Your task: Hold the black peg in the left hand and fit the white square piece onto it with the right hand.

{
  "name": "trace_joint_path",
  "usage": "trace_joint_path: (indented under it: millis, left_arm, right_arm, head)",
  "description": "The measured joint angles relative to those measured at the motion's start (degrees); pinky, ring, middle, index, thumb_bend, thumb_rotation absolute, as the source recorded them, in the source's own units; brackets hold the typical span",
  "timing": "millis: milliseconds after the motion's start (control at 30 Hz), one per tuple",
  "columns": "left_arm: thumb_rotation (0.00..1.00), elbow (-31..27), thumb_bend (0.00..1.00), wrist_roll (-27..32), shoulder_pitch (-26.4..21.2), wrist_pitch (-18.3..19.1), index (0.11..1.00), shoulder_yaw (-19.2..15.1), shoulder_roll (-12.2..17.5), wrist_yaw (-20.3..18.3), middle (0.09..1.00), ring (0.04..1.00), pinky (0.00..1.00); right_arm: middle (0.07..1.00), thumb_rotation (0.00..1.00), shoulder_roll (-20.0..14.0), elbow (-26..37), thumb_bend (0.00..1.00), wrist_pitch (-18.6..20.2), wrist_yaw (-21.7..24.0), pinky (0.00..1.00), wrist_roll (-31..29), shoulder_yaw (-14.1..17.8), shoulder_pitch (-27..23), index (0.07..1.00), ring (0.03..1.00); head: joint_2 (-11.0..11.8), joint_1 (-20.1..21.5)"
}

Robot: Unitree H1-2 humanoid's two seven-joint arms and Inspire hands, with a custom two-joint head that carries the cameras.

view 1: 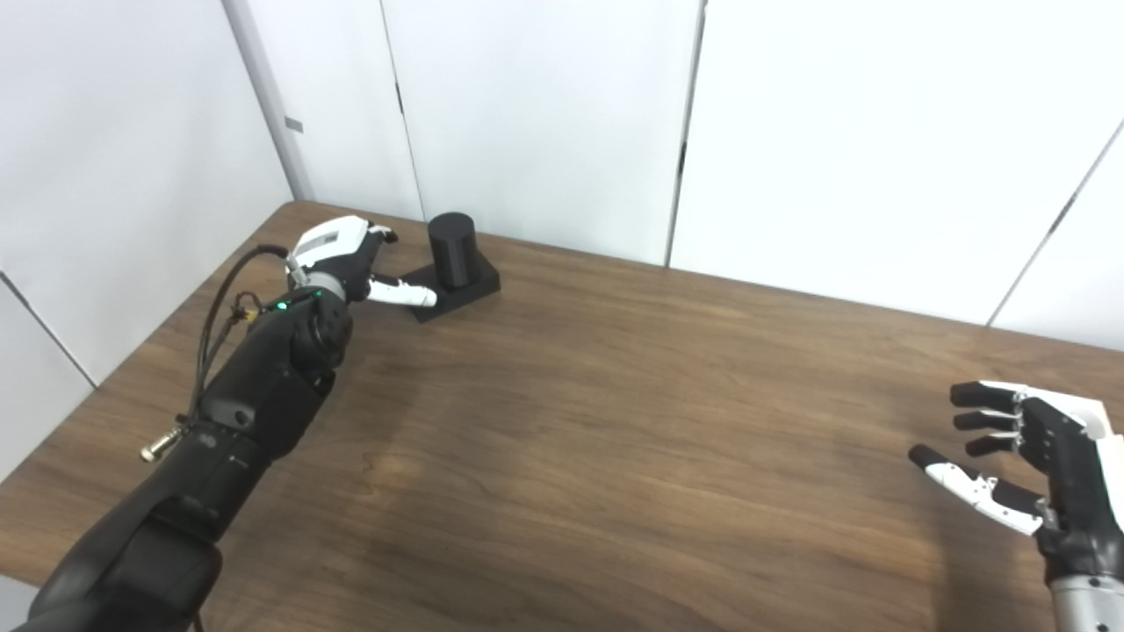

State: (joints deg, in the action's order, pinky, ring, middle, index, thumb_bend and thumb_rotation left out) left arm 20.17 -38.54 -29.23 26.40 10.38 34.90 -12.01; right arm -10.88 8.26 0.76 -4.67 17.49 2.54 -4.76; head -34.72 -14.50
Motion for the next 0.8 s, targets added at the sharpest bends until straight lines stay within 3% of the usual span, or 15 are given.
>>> trace_joint_path:
  millis: [567, 800]
  left_arm:
    - [0.55, 4.2, 1.0, 0.5, -1.0, -0.5, 0.878, 2.7, 0.0, -1.5, 1.0, 1.0, 0.98]
    - [0.57, 6.9, 1.0, 0.5, -1.7, -2.5, 0.873, 3.9, 0.0, -1.6, 0.999, 1.0, 0.96]
  right_arm:
    - [0.648, 0.0, 0.0, 1.3, 0.55, 0.9, 0.0, 0.48, 0.0, -0.1, 0.4, 0.615, 0.592]
    - [0.647, 0.0, 0.1, 1.3, 0.55, 0.9, -0.1, 0.47, 0.6, -0.2, 0.4, 0.607, 0.594]
  head:
    - [-0.4, 0.7]
    - [-0.4, 0.8]
